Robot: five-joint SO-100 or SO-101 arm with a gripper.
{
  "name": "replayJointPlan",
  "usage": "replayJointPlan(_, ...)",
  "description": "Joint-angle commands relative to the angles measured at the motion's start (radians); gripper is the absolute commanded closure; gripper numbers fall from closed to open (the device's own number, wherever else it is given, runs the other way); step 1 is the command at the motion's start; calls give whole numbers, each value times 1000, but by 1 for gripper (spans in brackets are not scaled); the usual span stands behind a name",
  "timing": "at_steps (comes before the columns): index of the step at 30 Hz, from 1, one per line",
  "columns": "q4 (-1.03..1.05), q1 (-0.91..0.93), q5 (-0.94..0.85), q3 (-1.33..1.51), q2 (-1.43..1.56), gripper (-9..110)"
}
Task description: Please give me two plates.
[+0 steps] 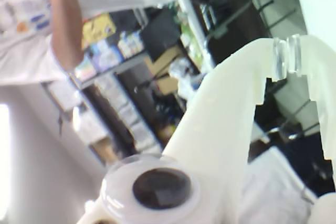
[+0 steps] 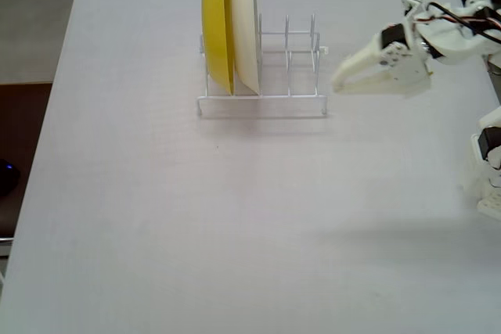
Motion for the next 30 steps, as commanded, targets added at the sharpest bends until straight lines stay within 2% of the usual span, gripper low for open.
replayJointPlan(1,-72,6,35,112,224,102)
replayJointPlan(5,-252,6,14,296,371,102)
replayJointPlan(19,-675,32,-18,913,759,102)
replayJointPlan(30,-775,11,5,1141,850,102)
